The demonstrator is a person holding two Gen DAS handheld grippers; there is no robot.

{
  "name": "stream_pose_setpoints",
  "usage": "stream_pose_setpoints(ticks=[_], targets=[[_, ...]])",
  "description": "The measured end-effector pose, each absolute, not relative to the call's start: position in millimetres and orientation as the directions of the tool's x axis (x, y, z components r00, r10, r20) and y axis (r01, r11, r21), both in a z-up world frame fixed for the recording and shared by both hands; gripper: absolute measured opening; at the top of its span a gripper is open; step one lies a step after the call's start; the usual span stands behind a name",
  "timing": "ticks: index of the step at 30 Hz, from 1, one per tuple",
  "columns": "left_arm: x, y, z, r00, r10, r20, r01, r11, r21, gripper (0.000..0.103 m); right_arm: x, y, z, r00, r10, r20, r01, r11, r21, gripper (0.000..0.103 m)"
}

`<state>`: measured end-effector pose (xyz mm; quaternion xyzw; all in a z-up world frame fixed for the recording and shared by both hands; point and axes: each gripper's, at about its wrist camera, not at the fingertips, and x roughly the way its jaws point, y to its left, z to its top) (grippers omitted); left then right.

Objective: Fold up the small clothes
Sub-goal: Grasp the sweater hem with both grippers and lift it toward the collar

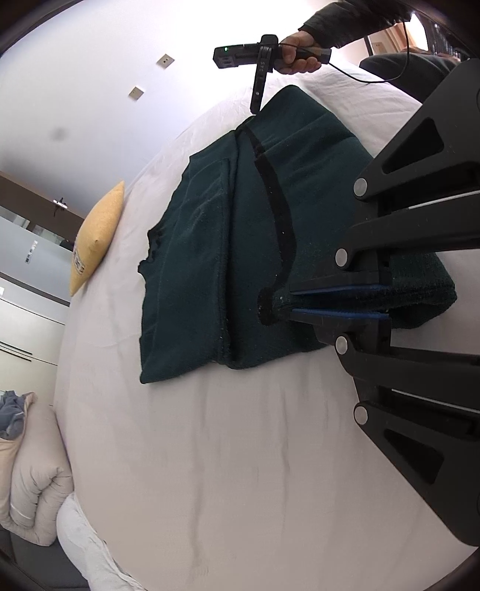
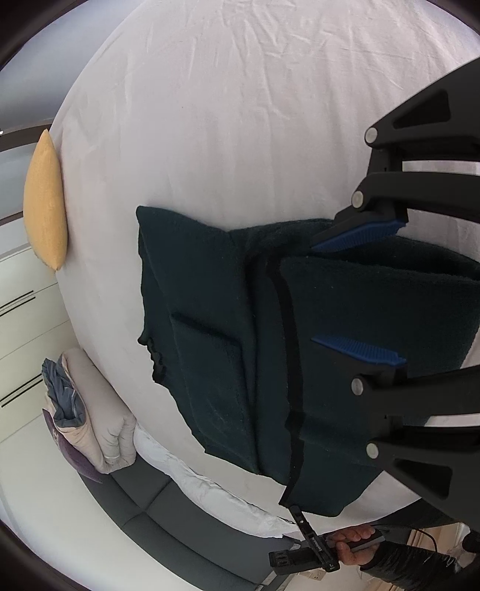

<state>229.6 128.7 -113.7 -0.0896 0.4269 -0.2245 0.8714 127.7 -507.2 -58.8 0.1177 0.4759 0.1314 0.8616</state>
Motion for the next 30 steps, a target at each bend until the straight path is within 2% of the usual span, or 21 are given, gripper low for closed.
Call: stream_pose_setpoints(ticks=[3, 4, 6, 7, 20, 25, 30], targets=[[229.2, 128.1, -110.5, 0.544, -0.465, -0.698, 0.318, 0.885, -0.341, 0.006, 139.3, -499.6, -70.7, 0.459, 0.307, -0.833, -0.117, 0.951, 0.286, 0.049], [228.8, 128.4, -109.7, 0.547, -0.465, -0.697, 0.318, 0.885, -0.341, 0.006, 142.2, -499.1, -74.6, 0.442, 0.301, -0.845, -0.108, 0.953, 0.283, 0.045], [227.4, 129.1, -107.3, 0.555, -0.461, -0.692, 0.316, 0.887, -0.337, 0.006, 144.3, -499.4, -77.9, 0.437, 0.293, -0.850, -0.102, 0.955, 0.277, 0.010], [226.6, 129.2, -105.5, 0.561, -0.459, -0.689, 0.316, 0.888, -0.335, 0.006, 144.5, -499.4, -77.7, 0.438, 0.290, -0.851, -0.102, 0.956, 0.274, 0.008], [244.2, 124.7, -60.5, 0.657, -0.446, -0.608, 0.326, 0.895, -0.304, 0.005, 123.1, -483.1, -10.6, 0.654, 0.273, -0.706, -0.195, 0.962, 0.191, 0.007], [271.0, 125.5, -31.6, 0.716, -0.423, -0.555, 0.315, 0.905, -0.284, 0.005, 143.6, -483.5, 8.5, 0.716, 0.239, -0.656, -0.182, 0.971, 0.155, 0.007], [312.6, 123.0, -12.3, 0.742, -0.398, -0.539, 0.300, 0.917, -0.264, 0.005, 176.4, -497.1, 19.5, 0.758, 0.209, -0.618, -0.133, 0.977, 0.168, 0.007]])
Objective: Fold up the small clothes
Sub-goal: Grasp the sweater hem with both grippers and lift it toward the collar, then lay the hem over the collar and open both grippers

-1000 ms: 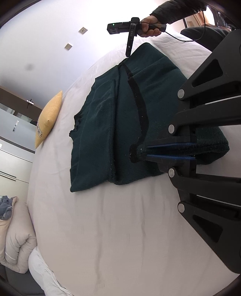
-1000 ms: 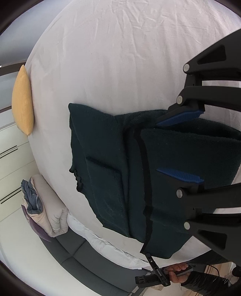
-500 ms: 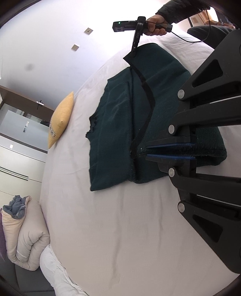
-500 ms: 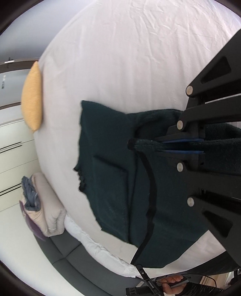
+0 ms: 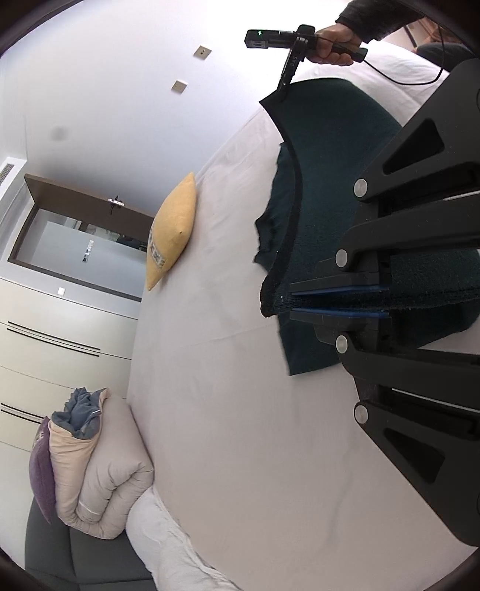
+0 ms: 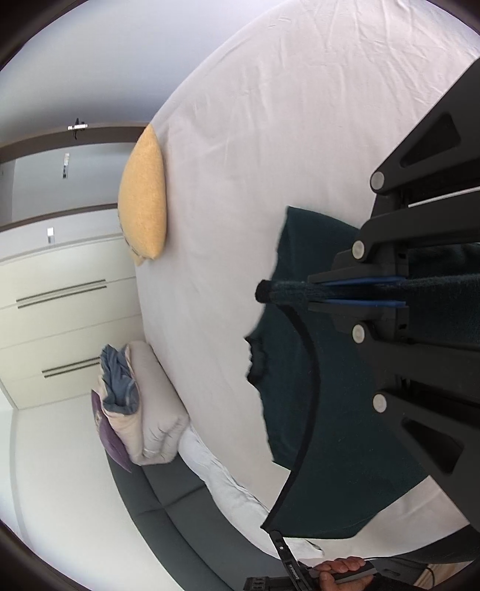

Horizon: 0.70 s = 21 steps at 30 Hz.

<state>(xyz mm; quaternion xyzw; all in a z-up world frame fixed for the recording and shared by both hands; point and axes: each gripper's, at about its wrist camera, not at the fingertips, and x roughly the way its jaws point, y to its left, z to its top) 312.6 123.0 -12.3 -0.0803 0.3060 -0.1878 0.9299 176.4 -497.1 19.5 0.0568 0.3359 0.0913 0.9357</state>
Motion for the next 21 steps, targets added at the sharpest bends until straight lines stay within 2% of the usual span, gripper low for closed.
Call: stream_pose_setpoints(ticks=[7, 12, 16, 19, 21], targets=[[400.2, 117.0, -26.4, 0.719, -0.376, -0.584, 0.249, 0.925, -0.288, 0.005, 239.6, -508.9, 9.1, 0.764, 0.170, -0.623, -0.063, 0.980, 0.190, 0.007], [453.7, 102.0, -74.7, 0.674, -0.319, -0.667, 0.211, 0.948, -0.240, 0.005, 281.5, -514.6, -28.8, 0.711, 0.126, -0.692, -0.004, 0.984, 0.176, 0.007], [495.0, 92.5, -129.7, 0.582, -0.254, -0.772, 0.149, 0.967, -0.206, 0.006, 302.6, -526.2, -69.4, 0.627, 0.114, -0.770, 0.068, 0.977, 0.200, 0.008], [501.5, 94.2, -144.2, 0.578, -0.272, -0.770, 0.123, 0.961, -0.247, 0.007, 300.9, -533.6, -76.2, 0.636, 0.129, -0.760, 0.089, 0.967, 0.239, 0.008], [497.5, 97.4, -147.4, 0.579, -0.279, -0.766, 0.110, 0.958, -0.265, 0.007, 300.0, -537.2, -75.9, 0.635, 0.141, -0.760, 0.089, 0.964, 0.253, 0.013]])
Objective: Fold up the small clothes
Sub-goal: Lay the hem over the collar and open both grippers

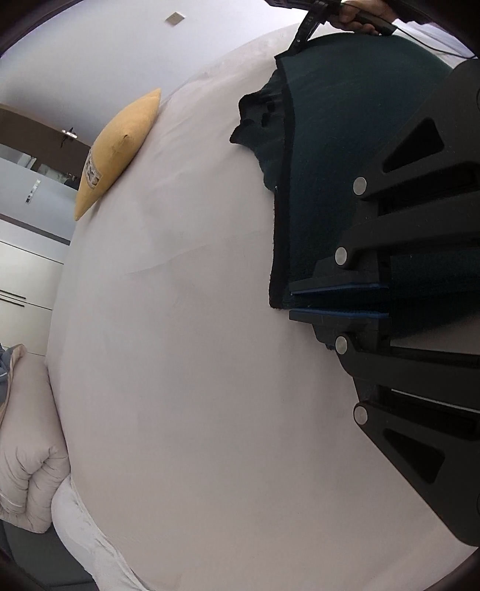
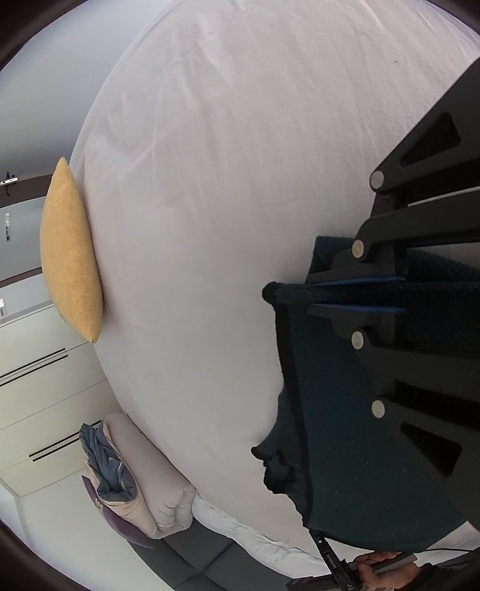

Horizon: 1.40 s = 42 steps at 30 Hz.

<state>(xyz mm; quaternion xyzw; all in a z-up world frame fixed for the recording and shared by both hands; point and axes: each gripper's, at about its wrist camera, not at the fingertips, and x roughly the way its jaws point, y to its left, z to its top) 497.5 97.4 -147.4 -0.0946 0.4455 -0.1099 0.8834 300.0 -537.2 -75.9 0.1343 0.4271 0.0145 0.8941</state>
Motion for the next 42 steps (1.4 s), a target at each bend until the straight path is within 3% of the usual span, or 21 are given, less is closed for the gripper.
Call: stream_pose_setpoints(ticks=[2, 4, 5, 6, 9, 11, 16, 21, 23, 27, 32, 37, 42], targets=[[492.9, 105.3, -143.1, 0.581, -0.293, -0.760, 0.089, 0.950, -0.298, 0.008, 297.0, -540.2, -71.3, 0.639, 0.135, -0.758, 0.093, 0.964, 0.250, 0.023], [485.4, 115.3, -134.3, 0.605, -0.248, -0.756, 0.053, 0.961, -0.273, 0.008, 289.7, -544.6, -65.0, 0.657, 0.124, -0.744, 0.114, 0.958, 0.261, 0.043], [482.2, 122.4, -129.3, 0.621, -0.207, -0.756, 0.027, 0.969, -0.244, 0.008, 284.6, -549.1, -61.2, 0.667, 0.096, -0.739, 0.145, 0.956, 0.254, 0.061], [480.3, 131.8, -124.5, 0.628, -0.188, -0.755, 0.003, 0.971, -0.240, 0.008, 276.3, -553.0, -55.7, 0.685, 0.055, -0.727, 0.182, 0.953, 0.243, 0.068], [470.0, 158.5, -107.6, 0.654, -0.130, -0.745, -0.087, 0.966, -0.245, 0.008, 258.6, -557.7, -41.8, 0.712, 0.025, -0.702, 0.209, 0.946, 0.246, 0.068], [456.7, 146.1, -92.1, 0.673, -0.170, -0.720, -0.021, 0.968, -0.248, 0.008, 249.8, -553.5, -31.7, 0.721, 0.063, -0.690, 0.196, 0.937, 0.290, 0.068], [424.6, 61.6, -95.6, 0.617, -0.246, -0.747, 0.163, 0.969, -0.184, 0.008, 247.7, -486.0, -27.9, 0.688, 0.344, -0.639, -0.013, 0.886, 0.463, 0.068], [412.3, 3.6, -141.8, 0.552, -0.134, -0.823, 0.218, 0.976, -0.013, 0.008, 259.7, -407.6, -67.6, 0.533, 0.542, -0.649, -0.161, 0.819, 0.551, 0.067], [406.4, 2.6, -147.5, 0.580, -0.116, -0.807, 0.220, 0.975, 0.019, 0.008, 262.7, -400.7, -84.2, 0.513, 0.534, -0.671, -0.156, 0.827, 0.540, 0.060], [412.2, 4.7, -149.2, 0.571, -0.128, -0.811, 0.215, 0.977, -0.003, 0.008, 262.8, -432.8, -92.4, 0.536, 0.570, -0.623, -0.140, 0.787, 0.600, 0.045], [409.1, 2.1, -149.9, 0.582, -0.116, -0.805, 0.220, 0.975, 0.019, 0.008, 237.1, -490.2, -90.9, 0.618, 0.484, -0.620, -0.026, 0.800, 0.599, 0.041], [409.6, 3.5, -151.3, 0.583, -0.119, -0.803, 0.218, 0.976, 0.013, 0.008, 207.3, -524.2, -79.8, 0.676, 0.412, -0.611, 0.113, 0.761, 0.638, 0.045], [409.2, 1.1, -151.8, 0.586, -0.110, -0.803, 0.216, 0.976, 0.024, 0.008, 205.4, -460.6, -62.3, 0.591, 0.556, -0.584, -0.062, 0.754, 0.654, 0.060]])
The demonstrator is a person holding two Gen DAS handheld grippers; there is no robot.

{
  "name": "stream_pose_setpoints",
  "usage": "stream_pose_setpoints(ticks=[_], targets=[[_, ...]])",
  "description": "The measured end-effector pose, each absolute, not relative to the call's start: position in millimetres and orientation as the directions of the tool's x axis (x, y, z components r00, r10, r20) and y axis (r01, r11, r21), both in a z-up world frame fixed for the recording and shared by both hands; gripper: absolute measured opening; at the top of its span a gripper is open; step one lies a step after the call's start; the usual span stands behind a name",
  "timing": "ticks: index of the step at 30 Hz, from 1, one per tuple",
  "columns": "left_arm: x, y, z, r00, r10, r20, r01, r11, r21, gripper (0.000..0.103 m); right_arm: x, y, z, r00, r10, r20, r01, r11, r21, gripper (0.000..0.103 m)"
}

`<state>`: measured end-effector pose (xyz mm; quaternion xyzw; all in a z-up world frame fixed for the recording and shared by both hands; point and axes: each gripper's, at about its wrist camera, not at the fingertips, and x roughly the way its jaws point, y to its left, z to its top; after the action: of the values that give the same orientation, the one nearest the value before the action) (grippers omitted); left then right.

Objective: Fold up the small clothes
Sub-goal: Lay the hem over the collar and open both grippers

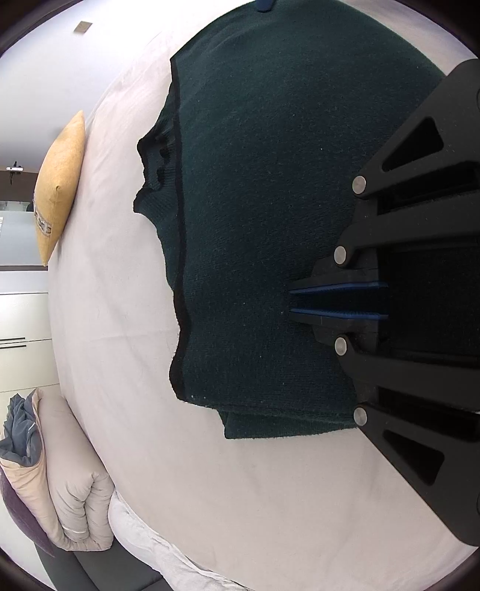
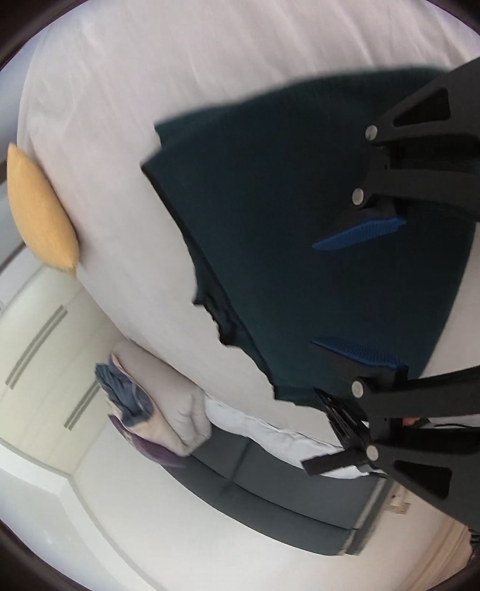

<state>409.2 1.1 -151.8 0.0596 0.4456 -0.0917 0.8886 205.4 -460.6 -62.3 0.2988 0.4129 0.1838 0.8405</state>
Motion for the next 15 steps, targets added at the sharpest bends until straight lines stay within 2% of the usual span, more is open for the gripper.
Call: stream_pose_setpoints(ticks=[3, 6, 10, 15], targets=[[408.4, 2.8, -150.9, 0.585, -0.116, -0.803, 0.216, 0.976, 0.016, 0.008, 213.2, -416.3, -69.1, 0.512, 0.617, -0.598, -0.138, 0.746, 0.651, 0.063], [408.2, 4.1, -151.4, 0.587, -0.125, -0.800, 0.219, 0.976, 0.008, 0.008, 217.1, -395.9, -87.0, 0.452, 0.610, -0.651, -0.139, 0.769, 0.624, 0.063], [406.0, 9.2, -151.4, 0.593, -0.150, -0.791, 0.218, 0.976, -0.022, 0.008, 207.2, -422.2, -100.0, 0.476, 0.640, -0.603, -0.108, 0.723, 0.682, 0.053], [397.5, 29.7, -149.9, 0.585, -0.219, -0.781, 0.207, 0.971, -0.118, 0.008, 183.5, -477.6, -98.2, 0.561, 0.577, -0.593, -0.028, 0.729, 0.684, 0.043]])
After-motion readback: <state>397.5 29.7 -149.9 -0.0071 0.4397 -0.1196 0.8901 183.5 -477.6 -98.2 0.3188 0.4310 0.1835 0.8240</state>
